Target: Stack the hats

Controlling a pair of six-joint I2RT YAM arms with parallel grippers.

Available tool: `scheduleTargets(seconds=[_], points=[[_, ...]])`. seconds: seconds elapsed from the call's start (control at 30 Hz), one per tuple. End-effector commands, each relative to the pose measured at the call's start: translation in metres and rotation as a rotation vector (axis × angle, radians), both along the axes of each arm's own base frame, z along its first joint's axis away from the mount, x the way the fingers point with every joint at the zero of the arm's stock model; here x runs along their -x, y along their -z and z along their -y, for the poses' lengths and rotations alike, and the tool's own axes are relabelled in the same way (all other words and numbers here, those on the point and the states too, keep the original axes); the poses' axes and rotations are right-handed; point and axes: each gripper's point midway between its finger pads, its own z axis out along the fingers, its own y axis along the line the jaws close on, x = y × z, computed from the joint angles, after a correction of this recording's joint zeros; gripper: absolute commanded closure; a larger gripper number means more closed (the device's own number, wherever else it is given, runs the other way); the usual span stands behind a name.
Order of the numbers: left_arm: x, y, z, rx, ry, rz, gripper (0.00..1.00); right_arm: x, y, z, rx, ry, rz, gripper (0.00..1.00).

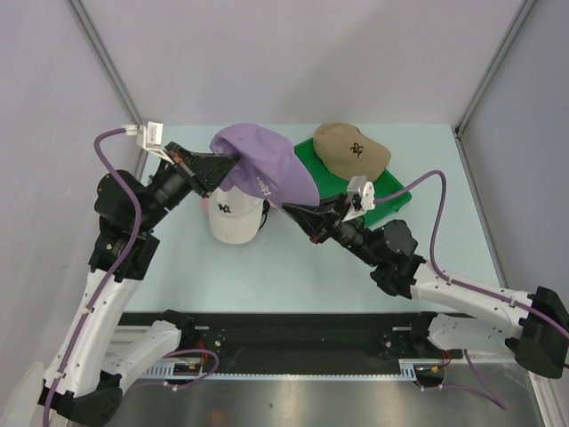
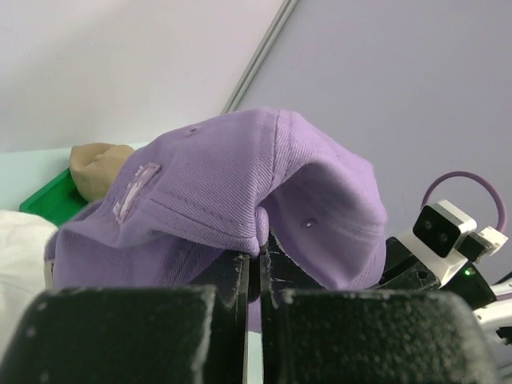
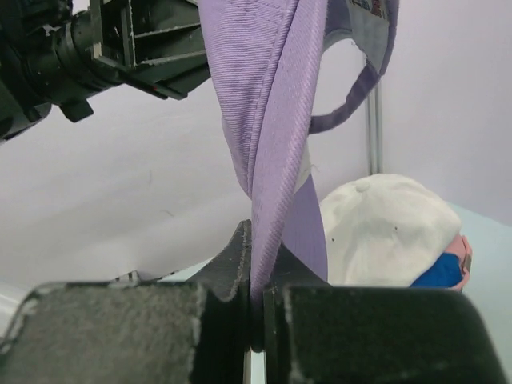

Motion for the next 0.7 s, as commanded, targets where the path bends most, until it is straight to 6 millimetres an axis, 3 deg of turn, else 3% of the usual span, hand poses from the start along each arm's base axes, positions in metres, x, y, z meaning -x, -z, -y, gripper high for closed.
scheduleTargets(seconds=[0.0, 0.03, 0.1, 0.13, 0.23, 0.33, 0.37, 0.43, 0.47, 0.53, 0.63, 0.67], points=[[-0.005, -0.004, -0.008, -0.024, -0.032, 0.035, 0.90, -0.002, -0.030, 0.009, -0.061, 0.035, -0.001, 1.00], [-0.012, 0.008, -0.009, -0.058, -0.045, -0.005, 0.50, -0.001, -0.038, 0.011, -0.077, 0.032, -0.014, 1.00], [-0.024, 0.012, -0.022, -0.118, -0.119, 0.007, 0.05, -0.010, -0.041, 0.017, -0.095, 0.070, -0.107, 1.00], [-0.031, 0.020, -0.035, -0.165, -0.195, 0.000, 0.00, -0.016, -0.048, 0.023, -0.116, 0.101, -0.150, 1.00], [-0.041, 0.035, -0.069, -0.276, -0.371, 0.010, 0.00, -0.023, -0.064, 0.041, -0.225, 0.101, -0.264, 1.00], [-0.055, 0.054, -0.129, -0.399, -0.697, -0.004, 0.00, -0.029, -0.075, 0.049, -0.317, 0.065, -0.334, 1.00], [-0.059, 0.072, -0.157, -0.444, -0.837, -0.051, 0.00, -0.030, -0.082, 0.049, -0.331, 0.054, -0.331, 1.00], [-0.060, 0.083, -0.178, -0.507, -0.932, -0.064, 0.00, -0.037, -0.077, 0.035, -0.321, 0.029, -0.370, 1.00], [-0.058, 0.093, -0.190, -0.527, -0.976, -0.085, 0.00, -0.039, -0.085, 0.031, -0.331, 0.017, -0.373, 1.00], [-0.055, 0.095, -0.205, -0.542, -1.045, -0.088, 0.00, -0.052, -0.075, 0.012, -0.325, -0.012, -0.431, 1.00], [-0.047, 0.094, -0.222, -0.557, -1.138, -0.094, 0.00, -0.060, -0.082, -0.003, -0.381, -0.099, -0.467, 1.00], [-0.045, 0.096, -0.225, -0.563, -1.154, -0.097, 0.00, -0.074, -0.068, -0.014, -0.374, -0.092, -0.495, 1.00]])
